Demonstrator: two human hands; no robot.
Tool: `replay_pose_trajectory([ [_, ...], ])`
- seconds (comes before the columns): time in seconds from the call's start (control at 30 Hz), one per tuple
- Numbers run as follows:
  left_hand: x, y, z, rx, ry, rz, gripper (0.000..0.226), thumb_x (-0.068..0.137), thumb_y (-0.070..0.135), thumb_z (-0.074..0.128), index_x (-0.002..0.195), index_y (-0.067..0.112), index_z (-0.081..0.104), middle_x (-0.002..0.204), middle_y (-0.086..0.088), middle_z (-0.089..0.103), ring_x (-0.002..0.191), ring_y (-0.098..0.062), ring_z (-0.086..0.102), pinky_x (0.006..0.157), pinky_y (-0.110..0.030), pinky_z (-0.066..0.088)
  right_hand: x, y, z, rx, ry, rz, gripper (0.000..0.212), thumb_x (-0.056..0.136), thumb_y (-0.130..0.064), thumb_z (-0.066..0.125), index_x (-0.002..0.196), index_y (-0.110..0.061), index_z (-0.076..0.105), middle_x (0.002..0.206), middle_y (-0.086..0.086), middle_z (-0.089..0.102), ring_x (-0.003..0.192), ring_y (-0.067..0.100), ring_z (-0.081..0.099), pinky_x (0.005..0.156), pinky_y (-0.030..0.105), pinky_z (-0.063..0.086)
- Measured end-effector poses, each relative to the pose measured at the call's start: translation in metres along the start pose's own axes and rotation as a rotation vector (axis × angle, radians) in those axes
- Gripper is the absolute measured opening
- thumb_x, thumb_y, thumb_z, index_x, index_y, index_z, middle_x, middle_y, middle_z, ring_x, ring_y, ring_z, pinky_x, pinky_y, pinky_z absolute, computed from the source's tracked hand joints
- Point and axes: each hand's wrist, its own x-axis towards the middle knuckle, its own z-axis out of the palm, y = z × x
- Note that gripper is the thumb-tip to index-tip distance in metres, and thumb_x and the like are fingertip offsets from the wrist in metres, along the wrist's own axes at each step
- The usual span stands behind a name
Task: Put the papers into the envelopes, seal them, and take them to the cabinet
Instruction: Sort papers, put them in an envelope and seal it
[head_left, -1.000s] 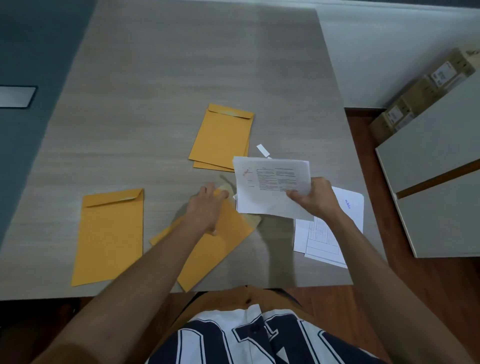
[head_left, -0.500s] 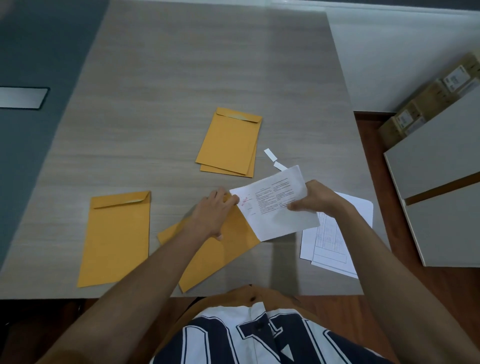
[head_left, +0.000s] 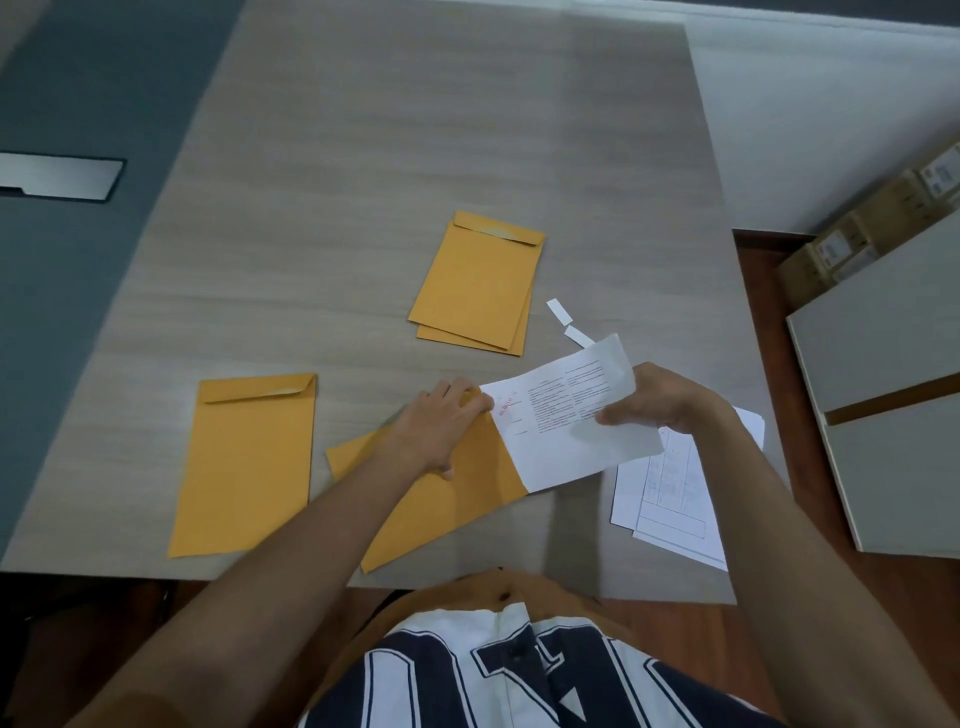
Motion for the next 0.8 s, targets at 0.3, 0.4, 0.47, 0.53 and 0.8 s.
replay_pose_trajectory([
  [0.3, 0.003, -0.001, -0.001, 0.072, 0.000, 0.073, 0.112, 0.055, 0.040, 0.092, 0.143, 0.034, 0.024, 0.149, -0.001, 0.026, 0.128, -0.023, 0.038, 0.094, -0.037, 0.047, 0.008, -0.007, 0.017, -0.066, -0.016, 0.001, 0.043, 0.064, -0.024, 0.078, 0.106, -0.018, 0.073, 0.107, 0.003, 0.073, 0.100, 0.024, 0.068, 0.092, 0.046, 0.056],
  [0.4, 0.002, -0.003, 0.001, -0.007, -0.004, 0.064, 0.115, 0.057, 0.036, 0.093, 0.147, 0.034, 0.022, 0.153, -0.001, 0.024, 0.133, -0.023, 0.034, 0.102, -0.039, 0.043, 0.014, 0.002, 0.032, 0.050, 0.073, 0.017, 0.030, 0.072, -0.018, 0.080, 0.101, -0.017, 0.072, 0.109, 0.004, 0.071, 0.101, 0.024, 0.066, 0.092, 0.038, 0.053],
  [0.47, -0.002, -0.005, 0.005, -0.159, -0.003, 0.009, 0.124, 0.056, 0.032, 0.094, 0.151, 0.035, 0.014, 0.155, -0.001, 0.021, 0.140, -0.024, 0.028, 0.108, -0.040, 0.039, 0.017, 0.010, 0.041, 0.097, 0.145, 0.012, 0.027, 0.077, -0.020, 0.080, 0.102, -0.020, 0.071, 0.110, 0.003, 0.071, 0.101, 0.023, 0.066, 0.090, 0.036, 0.052],
  [0.53, -0.009, -0.003, 0.009, -0.328, 0.000, -0.074, 0.135, 0.055, 0.036, 0.093, 0.153, 0.035, 0.000, 0.155, -0.004, 0.019, 0.144, -0.027, 0.022, 0.113, -0.042, 0.033, 0.017, 0.015, 0.048, 0.097, 0.223, 0.012, 0.031, 0.080, -0.024, 0.079, 0.109, -0.018, 0.070, 0.111, 0.002, 0.069, 0.102, 0.024, 0.065, 0.089, 0.036, 0.052],
  [0.8, -0.030, 0.029, 0.030, -0.233, -0.054, -0.165, 0.159, 0.048, 0.068, 0.085, 0.143, 0.032, -0.037, 0.161, -0.017, -0.017, 0.148, -0.038, -0.020, 0.117, -0.064, 0.001, 0.013, 0.023, 0.063, 0.097, 0.338, -0.004, 0.043, 0.088, -0.020, 0.070, 0.129, -0.014, 0.058, 0.128, 0.008, 0.063, 0.113, 0.030, 0.059, 0.097, 0.043, 0.048],
])
